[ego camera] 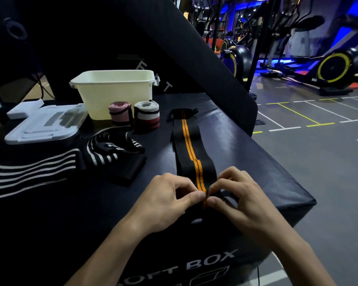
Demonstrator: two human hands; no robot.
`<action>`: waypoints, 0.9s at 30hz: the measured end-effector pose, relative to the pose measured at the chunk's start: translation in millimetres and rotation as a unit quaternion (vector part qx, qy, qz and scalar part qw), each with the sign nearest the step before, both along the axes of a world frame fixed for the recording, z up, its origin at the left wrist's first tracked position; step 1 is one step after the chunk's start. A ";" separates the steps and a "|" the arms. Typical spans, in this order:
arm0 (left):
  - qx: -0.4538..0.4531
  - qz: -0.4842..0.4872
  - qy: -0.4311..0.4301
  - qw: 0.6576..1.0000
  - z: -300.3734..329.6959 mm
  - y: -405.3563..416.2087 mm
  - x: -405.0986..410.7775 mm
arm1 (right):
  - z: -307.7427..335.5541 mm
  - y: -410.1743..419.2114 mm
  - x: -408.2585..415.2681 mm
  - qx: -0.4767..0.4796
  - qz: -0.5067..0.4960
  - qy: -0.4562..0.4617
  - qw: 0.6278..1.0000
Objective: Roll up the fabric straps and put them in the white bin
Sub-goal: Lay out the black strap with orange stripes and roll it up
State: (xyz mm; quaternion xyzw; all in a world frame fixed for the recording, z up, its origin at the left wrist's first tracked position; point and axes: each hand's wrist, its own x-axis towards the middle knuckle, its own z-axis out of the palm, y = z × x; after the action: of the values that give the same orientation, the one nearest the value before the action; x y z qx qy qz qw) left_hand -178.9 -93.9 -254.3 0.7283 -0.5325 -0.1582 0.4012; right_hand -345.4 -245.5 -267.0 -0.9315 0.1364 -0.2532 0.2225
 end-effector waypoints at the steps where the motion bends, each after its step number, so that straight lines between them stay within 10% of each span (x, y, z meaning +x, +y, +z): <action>1: -0.007 -0.006 0.000 1.000 0.0 0.2 0.1 | 0.2 -1.4 2.1 0.010 0.000 0.006 1.000; 11: -0.009 0.014 -0.123 0.992 -3.4 -3.7 8.2 | -2.2 -0.9 17.0 -0.002 -0.063 -0.033 0.997; 27: 0.034 0.040 -0.074 0.996 -4.5 -16.1 15.1 | -11.3 12.5 13.7 -0.119 -0.065 -0.006 0.991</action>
State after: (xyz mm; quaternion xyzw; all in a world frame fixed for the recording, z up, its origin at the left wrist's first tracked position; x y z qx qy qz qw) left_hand -163.8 -110.0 -258.8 0.7723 -0.5253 -0.1052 0.3415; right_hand -331.7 -233.0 -278.3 -0.9390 0.1645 -0.2873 0.0936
